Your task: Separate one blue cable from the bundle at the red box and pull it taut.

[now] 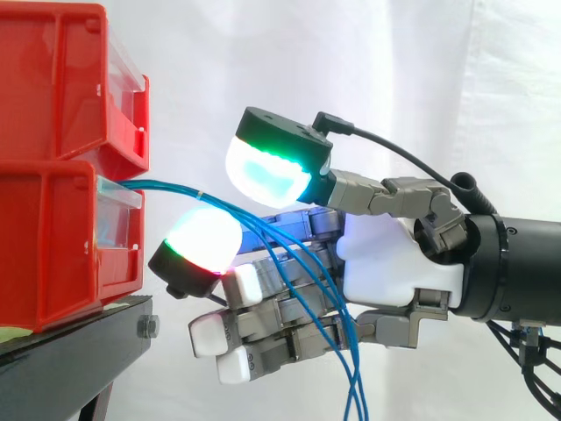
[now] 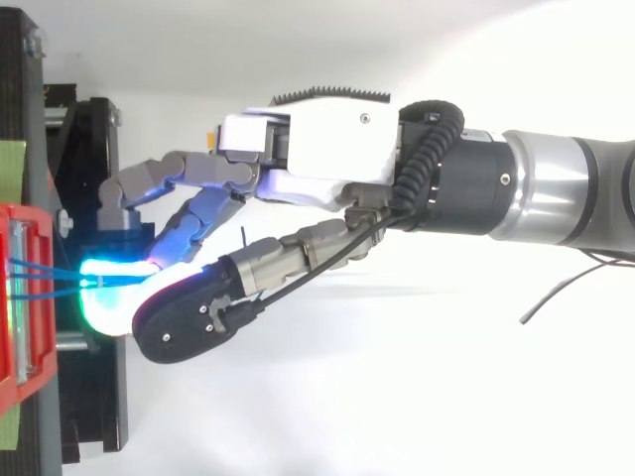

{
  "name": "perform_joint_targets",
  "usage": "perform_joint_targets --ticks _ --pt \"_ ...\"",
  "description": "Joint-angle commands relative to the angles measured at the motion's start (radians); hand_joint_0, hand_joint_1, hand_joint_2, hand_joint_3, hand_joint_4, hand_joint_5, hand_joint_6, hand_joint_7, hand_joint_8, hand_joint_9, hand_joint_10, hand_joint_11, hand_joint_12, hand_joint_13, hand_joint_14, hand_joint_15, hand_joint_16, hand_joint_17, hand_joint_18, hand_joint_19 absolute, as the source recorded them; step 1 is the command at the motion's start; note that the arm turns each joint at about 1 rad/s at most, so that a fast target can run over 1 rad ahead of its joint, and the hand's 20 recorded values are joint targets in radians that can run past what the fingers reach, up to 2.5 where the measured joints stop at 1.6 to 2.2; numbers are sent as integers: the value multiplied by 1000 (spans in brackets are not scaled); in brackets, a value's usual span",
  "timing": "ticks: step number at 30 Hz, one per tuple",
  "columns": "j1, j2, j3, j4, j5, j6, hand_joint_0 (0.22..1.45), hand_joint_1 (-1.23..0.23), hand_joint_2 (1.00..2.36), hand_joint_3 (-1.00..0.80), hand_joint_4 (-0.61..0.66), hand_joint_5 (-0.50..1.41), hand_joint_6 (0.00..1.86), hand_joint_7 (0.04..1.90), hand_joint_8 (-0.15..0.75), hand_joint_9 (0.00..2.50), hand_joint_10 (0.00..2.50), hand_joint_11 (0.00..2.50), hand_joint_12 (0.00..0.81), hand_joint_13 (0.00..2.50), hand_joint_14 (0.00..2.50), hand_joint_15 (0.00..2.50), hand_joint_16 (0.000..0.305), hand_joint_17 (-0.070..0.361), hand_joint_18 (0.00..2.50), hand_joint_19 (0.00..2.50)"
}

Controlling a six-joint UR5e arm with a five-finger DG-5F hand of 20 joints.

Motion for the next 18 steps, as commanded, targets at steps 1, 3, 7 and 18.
perform_joint_targets --ticks 1,3,7,18 --pt "0 0 3 1 -1 0 643 -628 1019 -192 212 -172 678 1099 326 961 22 989 381 837 18 479 43 96 601 508" --pt "-1 0 6 1 -1 0 644 -632 1019 -189 212 -173 684 1084 324 961 21 990 382 837 18 480 43 96 602 507" --pt "-1 0 33 -22 -1 0 646 -633 1018 -195 217 -175 689 1083 325 950 22 1014 385 838 18 480 43 96 604 509" --pt "-1 0 47 -52 -1 -7 598 -569 1009 -387 214 -185 760 1041 328 969 22 1021 384 856 20 494 43 96 615 522"
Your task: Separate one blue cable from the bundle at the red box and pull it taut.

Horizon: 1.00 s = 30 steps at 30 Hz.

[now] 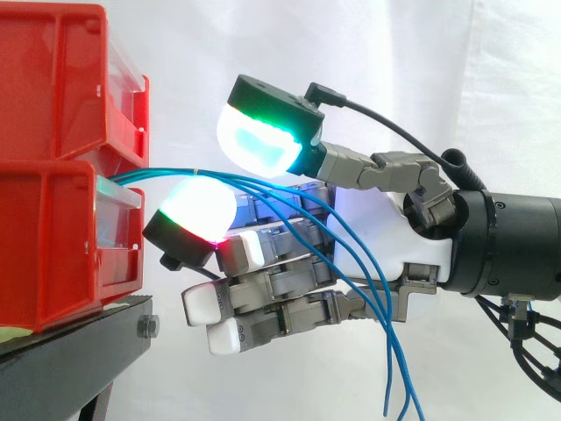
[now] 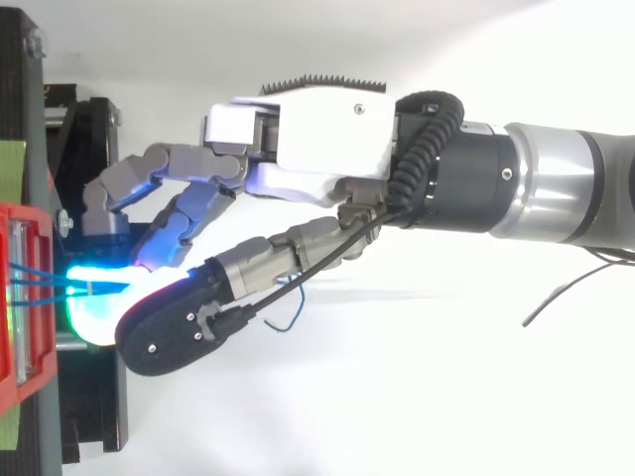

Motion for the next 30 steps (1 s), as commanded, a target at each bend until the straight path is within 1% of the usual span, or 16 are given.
perform_joint_targets --ticks 1,6,8,9,10,11,14,15,17,20,21,23,24,26,27,30 --pt "-1 0 1 0 0 -1 597 -569 1009 -381 211 -186 763 1046 329 969 22 1024 383 855 20 499 43 96 616 521" --pt "-1 0 1 -3 3 -1 610 -571 1013 -334 205 -199 828 1015 331 977 22 1027 384 861 20 504 43 96 623 524" --pt "1 0 -1 -3 3 -1 613 -577 1015 -291 200 -200 831 1035 335 977 22 1023 384 866 19 505 43 96 625 524" --pt "1 0 -1 -3 3 -1 619 -656 1017 -228 204 -201 836 1038 334 970 22 1028 386 866 19 511 43 96 625 521" --pt "1 0 1 -3 2 -1 617 -667 1017 -212 207 -201 839 1040 331 969 23 1032 386 865 21 512 43 96 623 530" --pt "-1 0 1 -3 3 -3 612 -707 1017 -122 213 -201 863 1025 346 981 21 1025 399 881 18 504 46 103 648 531" --pt "1 0 1 -3 3 -6 622 -782 1014 -86 221 -202 881 1029 354 982 21 1035 412 905 20 520 48 109 692 534" --pt "1 0 1 -3 3 -6 625 -786 1014 -101 218 -202 882 1026 353 981 21 1034 412 908 18 527 48 108 691 537" --pt "-1 0 1 -7 0 -6 641 -814 1015 -181 201 -204 881 1045 328 967 23 1039 396 898 21 546 44 99 676 553" --pt "-4 0 1 -21 -1 -6 656 -836 1012 -326 205 -205 883 1050 326 965 24 1050 388 901 20 546 42 94 676 552" --pt "-5 0 -1 -23 -1 -6 638 -812 1007 -411 210 -202 886 1047 325 971 24 1046 384 907 22 549 42 94 685 558" --pt "-7 0 1 -27 -1 -6 600 -755 1000 -500 211 -199 886 1039 327 989 24 1045 386 933 22 564 42 94 704 572" --pt "-7 0 -1 -27 -3 -6 551 -704 1000 -500 214 -195 886 1031 336 1028 23 1067 389 958 21 580 43 98 732 580" --pt "-7 0 1 -27 0 -6 513 -675 1000 -500 222 -190 886 1022 348 1053 22 1058 395 996 23 591 46 103 781 584" --pt "-7 0 1 -27 0 -6 493 -636 1000 -500 226 -187 885 1025 357 1079 21 1069 405 1018 22 592 47 106 814 589" --pt "-7 0 1 -29 3 -6 498 -547 1000 -500 222 -178 877 1033 356 1112 21 1056 406 1042 22 589 48 107 832 597"
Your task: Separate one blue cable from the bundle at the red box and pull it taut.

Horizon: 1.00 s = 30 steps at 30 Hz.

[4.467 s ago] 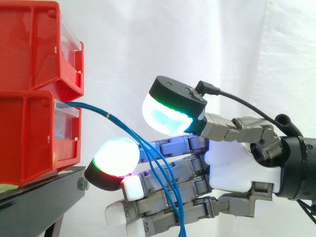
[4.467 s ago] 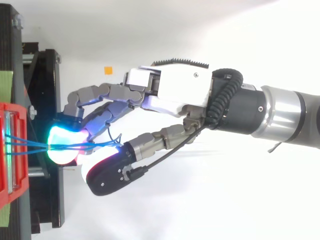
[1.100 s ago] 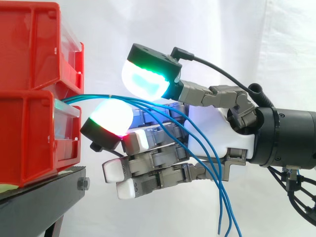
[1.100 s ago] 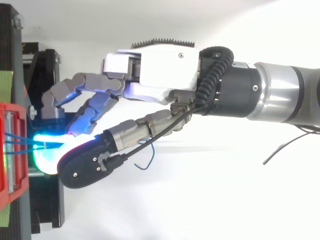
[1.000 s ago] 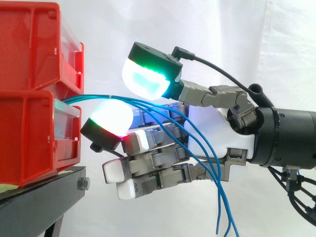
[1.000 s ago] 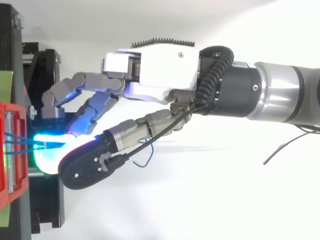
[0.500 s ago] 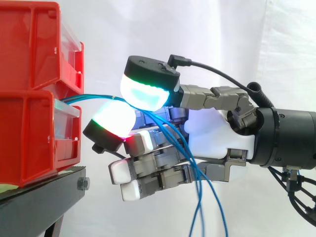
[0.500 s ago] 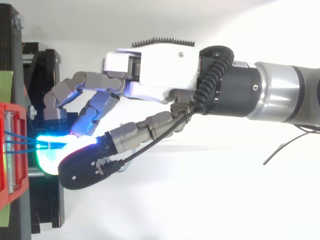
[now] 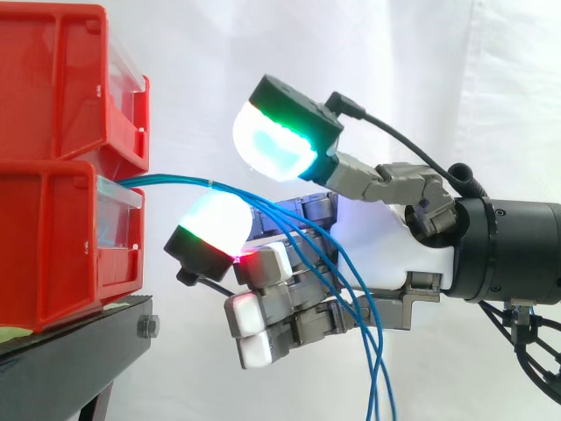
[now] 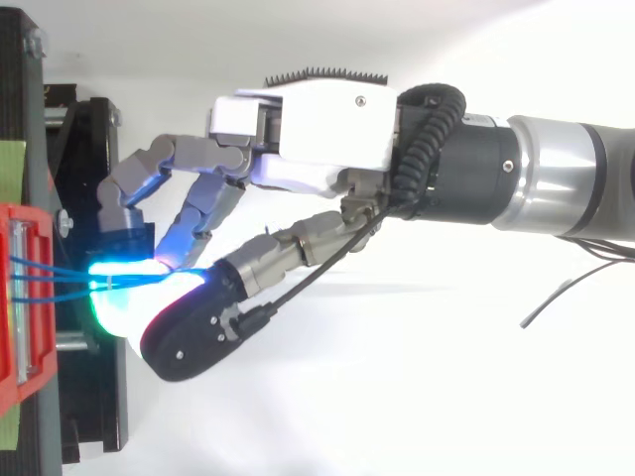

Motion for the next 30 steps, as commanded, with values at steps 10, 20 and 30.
perform_joint_targets --ticks 10,20,30 --pt "-1 0 0 -5 1 0 600 -638 1017 -249 186 -168 867 1126 336 1116 25 1076 392 1033 25 621 45 101 818 650" --pt "-8 0 2 1 -5 0 626 -749 1012 -345 183 -175 877 1100 322 1085 25 1084 386 1019 26 636 46 103 827 678" --pt "-27 0 8 -2 -22 -38 622 -447 1000 -500 167 -141 849 1117 323 1231 26 1064 383 1060 24 644 46 104 852 703"
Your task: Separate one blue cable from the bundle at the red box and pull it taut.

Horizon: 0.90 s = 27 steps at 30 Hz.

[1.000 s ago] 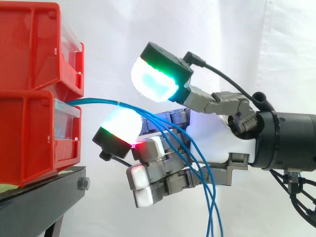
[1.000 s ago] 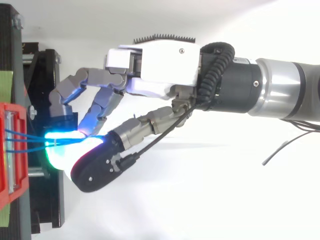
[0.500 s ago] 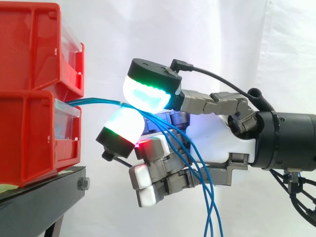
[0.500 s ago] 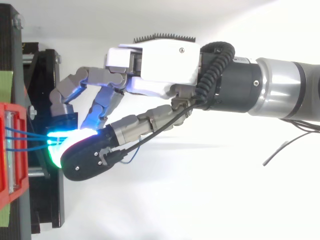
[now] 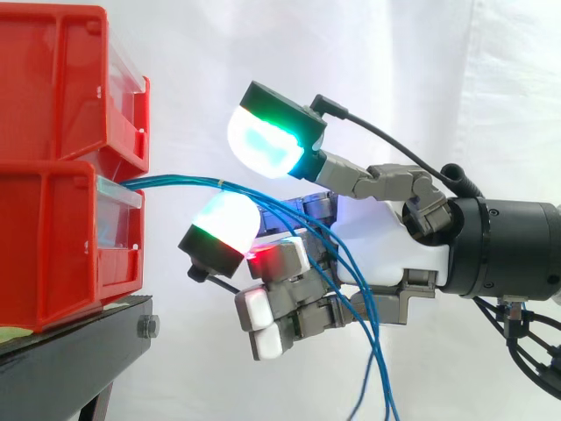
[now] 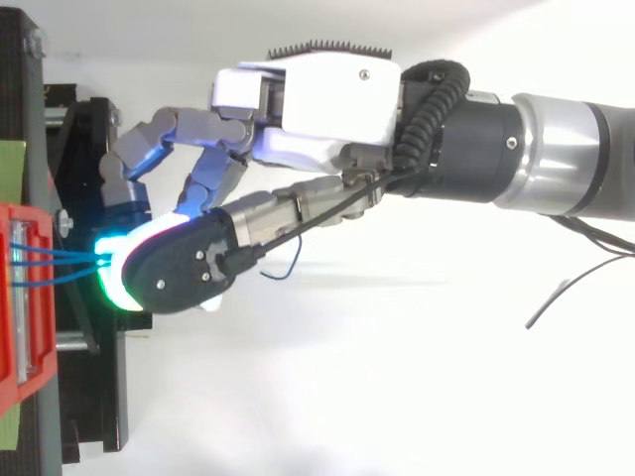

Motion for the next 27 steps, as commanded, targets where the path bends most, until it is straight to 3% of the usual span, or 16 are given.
perform_joint_targets --ticks 1,10,17,19,22,24,27 --pt "-5 0 4 -2 -4 -16 622 -447 1000 -500 167 -141 849 1117 323 1231 26 1064 383 1060 24 644 46 104 852 703" --pt "-5 0 8 -1 -3 -19 611 -789 1019 -194 131 -160 869 1191 314 1154 26 1118 381 1025 24 658 48 109 839 723" --pt "-4 0 8 -2 -4 -19 682 -884 1015 -304 77 -176 893 1153 302 1107 27 1141 379 997 25 670 49 109 836 715" --pt "-4 0 8 -1 -4 -19 719 -875 1000 -500 111 -179 897 1116 299 1104 26 1123 370 990 26 669 48 109 838 715" --pt "-4 0 8 -2 -4 -19 669 -846 1000 -500 140 -175 892 1116 301 1126 27 1133 368 999 25 666 48 108 845 723" --pt "-4 0 8 -4 -4 -19 571 -725 1000 -500 159 -170 889 1107 309 1166 26 1141 377 1030 26 670 49 111 872 732" --pt "-4 0 8 -4 -3 -19 538 -523 1000 -500 164 -162 882 1095 318 1220 26 1129 386 1054 25 670 51 115 900 741"
